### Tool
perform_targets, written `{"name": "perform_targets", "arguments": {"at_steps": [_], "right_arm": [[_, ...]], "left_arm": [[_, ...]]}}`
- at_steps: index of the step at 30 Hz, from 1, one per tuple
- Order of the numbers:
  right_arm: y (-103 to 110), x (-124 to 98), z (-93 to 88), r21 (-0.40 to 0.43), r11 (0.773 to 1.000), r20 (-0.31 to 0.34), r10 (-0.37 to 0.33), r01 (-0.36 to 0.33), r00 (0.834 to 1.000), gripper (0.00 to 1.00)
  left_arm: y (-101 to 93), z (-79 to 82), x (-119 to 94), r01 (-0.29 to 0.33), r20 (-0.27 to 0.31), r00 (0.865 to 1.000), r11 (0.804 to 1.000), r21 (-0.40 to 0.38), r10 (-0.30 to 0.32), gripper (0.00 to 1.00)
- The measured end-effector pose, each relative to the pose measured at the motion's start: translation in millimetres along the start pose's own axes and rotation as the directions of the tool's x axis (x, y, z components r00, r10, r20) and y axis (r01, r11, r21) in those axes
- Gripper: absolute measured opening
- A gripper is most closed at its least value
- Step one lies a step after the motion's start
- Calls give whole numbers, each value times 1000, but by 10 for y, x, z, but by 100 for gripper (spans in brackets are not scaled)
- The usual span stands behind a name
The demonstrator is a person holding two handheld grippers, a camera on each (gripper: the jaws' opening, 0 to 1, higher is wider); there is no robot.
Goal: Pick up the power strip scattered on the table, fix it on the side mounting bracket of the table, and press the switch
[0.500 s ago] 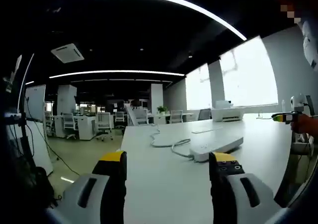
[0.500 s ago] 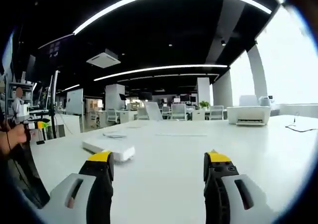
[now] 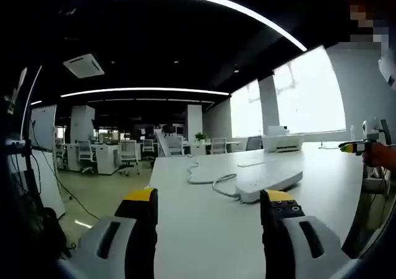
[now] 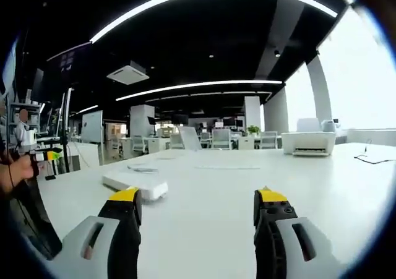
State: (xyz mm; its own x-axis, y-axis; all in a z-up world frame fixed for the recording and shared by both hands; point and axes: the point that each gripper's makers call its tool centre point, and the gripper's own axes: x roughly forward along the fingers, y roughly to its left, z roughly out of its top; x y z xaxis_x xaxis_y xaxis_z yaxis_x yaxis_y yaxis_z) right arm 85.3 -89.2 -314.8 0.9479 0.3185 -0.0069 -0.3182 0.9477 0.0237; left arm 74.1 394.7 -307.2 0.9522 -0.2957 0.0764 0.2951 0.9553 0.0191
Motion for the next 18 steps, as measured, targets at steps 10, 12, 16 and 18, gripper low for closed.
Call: {"name": "perform_targets", "arguments": {"at_steps": [10,12,16,18], "right_arm": [[11,15,31,-3,1000,6,4,-4,1000,70],[20,26,33,-3,1000,7,7,-7,1000,70],[40,44,37,-6,1000,8,13,-13,1000,70],[46,49,46,-5,1000,10,16,-16,1000,70]], "left_arm": [[17,25,-3,0,-1,1000,1000,7,0,71],[25,46,-1,0,2,1000,1000,10,0,71],[35,72,3,0,2,1000,1000,16,0,71],[36,80,4,1,2,1000,1000,19,-1,71]]}}
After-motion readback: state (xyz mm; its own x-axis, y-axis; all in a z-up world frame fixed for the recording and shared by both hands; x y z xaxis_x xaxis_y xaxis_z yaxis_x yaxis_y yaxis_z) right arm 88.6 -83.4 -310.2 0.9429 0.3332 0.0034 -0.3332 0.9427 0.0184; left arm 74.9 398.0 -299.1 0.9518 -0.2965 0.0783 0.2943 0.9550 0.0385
